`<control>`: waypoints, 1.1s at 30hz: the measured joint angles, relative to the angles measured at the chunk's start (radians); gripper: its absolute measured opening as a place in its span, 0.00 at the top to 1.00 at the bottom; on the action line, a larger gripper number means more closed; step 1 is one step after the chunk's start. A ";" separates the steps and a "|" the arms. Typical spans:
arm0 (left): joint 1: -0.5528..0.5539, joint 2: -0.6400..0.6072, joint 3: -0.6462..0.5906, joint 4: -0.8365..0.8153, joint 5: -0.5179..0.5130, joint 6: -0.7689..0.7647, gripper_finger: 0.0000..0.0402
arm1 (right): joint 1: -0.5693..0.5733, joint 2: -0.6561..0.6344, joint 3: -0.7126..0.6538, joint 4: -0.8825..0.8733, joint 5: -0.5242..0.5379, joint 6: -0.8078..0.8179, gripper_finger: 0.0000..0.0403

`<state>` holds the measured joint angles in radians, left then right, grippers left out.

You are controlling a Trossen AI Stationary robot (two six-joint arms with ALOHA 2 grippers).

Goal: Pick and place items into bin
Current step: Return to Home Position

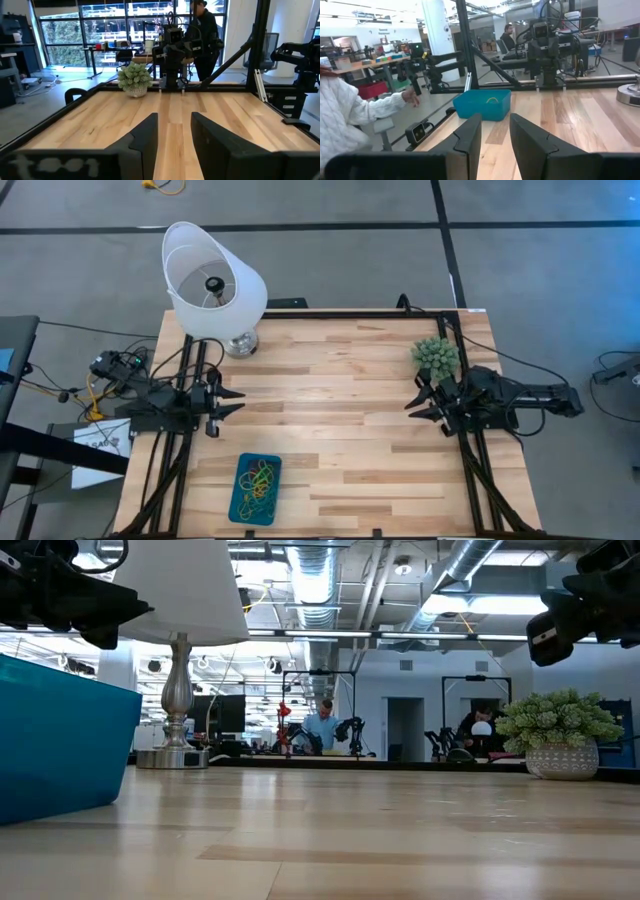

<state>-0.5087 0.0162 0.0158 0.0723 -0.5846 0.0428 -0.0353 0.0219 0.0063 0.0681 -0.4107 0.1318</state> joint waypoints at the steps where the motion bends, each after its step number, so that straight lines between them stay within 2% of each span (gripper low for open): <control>1: 0.000 0.000 0.000 0.000 0.000 -0.003 0.73 | 0.000 0.000 0.000 0.000 0.000 0.000 0.76; 33: 0.000 0.000 0.000 -0.002 -0.002 -0.019 0.73 | 0.000 0.000 -0.001 0.000 0.000 0.000 0.76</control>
<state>-0.5087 0.0162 0.0158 0.0708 -0.5866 0.0242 -0.0353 0.0219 0.0055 0.0677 -0.4107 0.1318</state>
